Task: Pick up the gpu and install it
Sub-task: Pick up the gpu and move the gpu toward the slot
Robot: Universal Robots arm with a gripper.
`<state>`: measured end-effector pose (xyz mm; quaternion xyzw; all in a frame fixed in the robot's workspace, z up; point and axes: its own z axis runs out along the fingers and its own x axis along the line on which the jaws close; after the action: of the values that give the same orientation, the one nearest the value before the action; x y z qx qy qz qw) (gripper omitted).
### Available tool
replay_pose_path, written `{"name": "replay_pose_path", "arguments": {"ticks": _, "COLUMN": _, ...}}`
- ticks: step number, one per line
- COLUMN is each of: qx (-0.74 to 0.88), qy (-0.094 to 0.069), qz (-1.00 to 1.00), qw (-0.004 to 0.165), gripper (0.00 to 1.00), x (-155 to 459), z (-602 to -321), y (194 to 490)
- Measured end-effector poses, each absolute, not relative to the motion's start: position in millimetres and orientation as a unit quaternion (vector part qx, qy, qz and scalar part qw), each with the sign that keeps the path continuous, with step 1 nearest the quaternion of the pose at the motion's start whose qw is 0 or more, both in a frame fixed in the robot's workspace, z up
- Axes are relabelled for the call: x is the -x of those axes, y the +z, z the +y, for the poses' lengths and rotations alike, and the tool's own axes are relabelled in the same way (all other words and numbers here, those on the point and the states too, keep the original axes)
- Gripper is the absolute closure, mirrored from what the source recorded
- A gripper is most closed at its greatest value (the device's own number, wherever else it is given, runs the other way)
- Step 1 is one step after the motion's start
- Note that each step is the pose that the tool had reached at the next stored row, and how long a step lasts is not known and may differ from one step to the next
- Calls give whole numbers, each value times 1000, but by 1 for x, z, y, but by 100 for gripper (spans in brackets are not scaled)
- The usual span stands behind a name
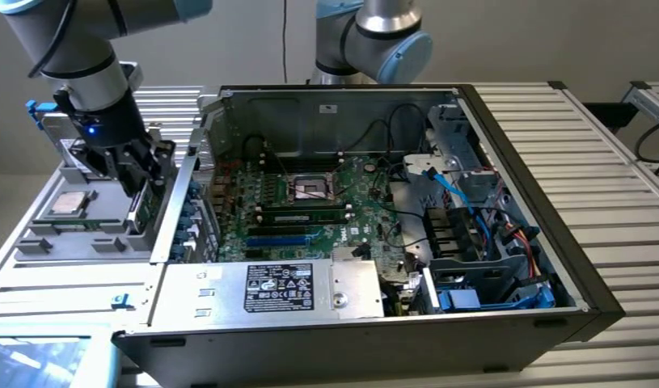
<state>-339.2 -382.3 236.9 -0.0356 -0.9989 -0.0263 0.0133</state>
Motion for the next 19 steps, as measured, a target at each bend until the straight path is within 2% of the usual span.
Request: {"name": "replay_pose_path", "arguments": {"ticks": 19, "qx": 36, "qy": -26, "qz": -999, "qw": 13, "gripper": 51, "x": 339, "z": -379, "y": 224}}
